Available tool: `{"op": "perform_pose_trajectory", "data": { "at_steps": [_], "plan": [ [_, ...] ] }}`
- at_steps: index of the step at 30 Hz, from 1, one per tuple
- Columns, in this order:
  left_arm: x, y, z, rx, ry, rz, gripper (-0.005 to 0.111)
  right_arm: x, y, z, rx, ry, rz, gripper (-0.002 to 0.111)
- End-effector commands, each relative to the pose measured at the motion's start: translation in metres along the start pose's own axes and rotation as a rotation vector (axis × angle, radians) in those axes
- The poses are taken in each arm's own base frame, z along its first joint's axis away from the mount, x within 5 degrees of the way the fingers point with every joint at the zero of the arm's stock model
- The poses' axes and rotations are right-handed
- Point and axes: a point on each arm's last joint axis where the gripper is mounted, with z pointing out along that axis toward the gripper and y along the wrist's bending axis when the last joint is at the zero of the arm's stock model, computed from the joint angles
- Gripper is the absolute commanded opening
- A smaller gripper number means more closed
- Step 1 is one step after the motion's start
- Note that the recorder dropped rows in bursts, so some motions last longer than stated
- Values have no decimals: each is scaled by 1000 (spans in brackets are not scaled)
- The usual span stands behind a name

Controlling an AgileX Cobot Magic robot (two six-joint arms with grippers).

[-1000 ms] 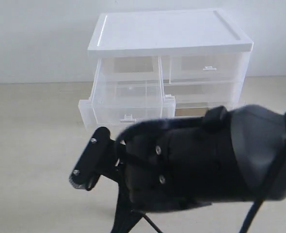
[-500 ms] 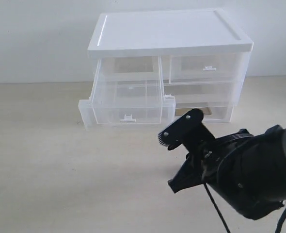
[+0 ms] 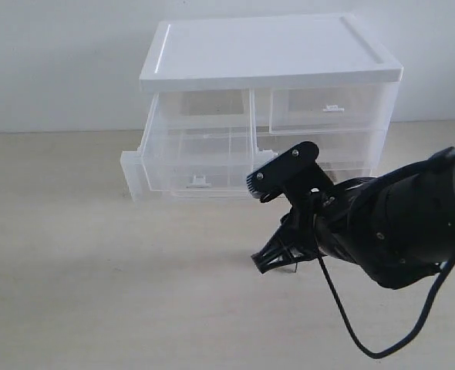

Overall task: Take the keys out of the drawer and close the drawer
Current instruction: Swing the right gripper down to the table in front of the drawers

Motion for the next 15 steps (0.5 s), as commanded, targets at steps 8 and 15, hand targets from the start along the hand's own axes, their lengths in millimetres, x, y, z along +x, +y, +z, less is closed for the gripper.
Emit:
{"op": "perform_pose_trajectory", "data": {
  "at_steps": [8,15],
  "plan": [
    [1,0,0,-3,2,3,4,-5,-7,-3,44,-19,-4,66],
    [1,0,0,-3,2,3,4,1,-4,-18,-42,14,11,15]
  ]
}}
